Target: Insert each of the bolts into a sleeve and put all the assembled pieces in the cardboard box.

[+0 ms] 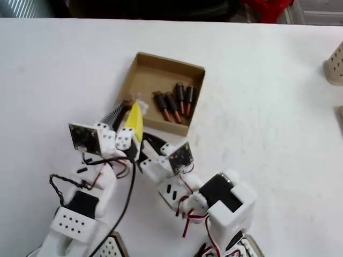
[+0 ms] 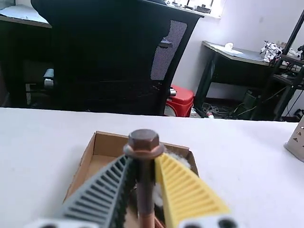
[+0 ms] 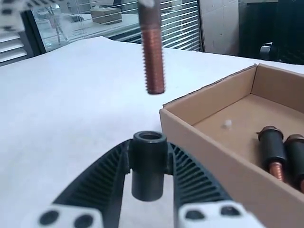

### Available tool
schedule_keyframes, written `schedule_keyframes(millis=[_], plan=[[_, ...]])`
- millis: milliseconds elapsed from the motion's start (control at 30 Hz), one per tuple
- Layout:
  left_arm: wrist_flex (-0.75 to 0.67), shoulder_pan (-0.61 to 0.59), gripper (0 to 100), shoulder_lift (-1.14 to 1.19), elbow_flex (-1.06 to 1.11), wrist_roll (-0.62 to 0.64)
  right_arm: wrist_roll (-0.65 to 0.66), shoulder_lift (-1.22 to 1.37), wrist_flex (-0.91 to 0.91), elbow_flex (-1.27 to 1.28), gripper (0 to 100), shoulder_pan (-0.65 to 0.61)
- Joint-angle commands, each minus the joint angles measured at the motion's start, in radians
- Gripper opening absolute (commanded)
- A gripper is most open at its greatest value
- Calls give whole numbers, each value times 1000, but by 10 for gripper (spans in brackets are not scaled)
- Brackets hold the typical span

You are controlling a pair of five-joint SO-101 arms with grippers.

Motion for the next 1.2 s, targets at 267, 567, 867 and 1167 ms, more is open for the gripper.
schedule_keyframes(millis=[267, 567, 867, 1167], plan=[[-5, -58, 24, 367, -180, -2, -2, -4, -5, -35, 16, -4], [-6, -56, 24, 384, -186, 54, -2, -4, -1, -35, 16, -4], [-55, -53, 24, 384, -184, 57, -2, -4, 1, -35, 16, -5], [143, -38, 24, 151, -176, 91, -2, -4, 2, -35, 16, -5]])
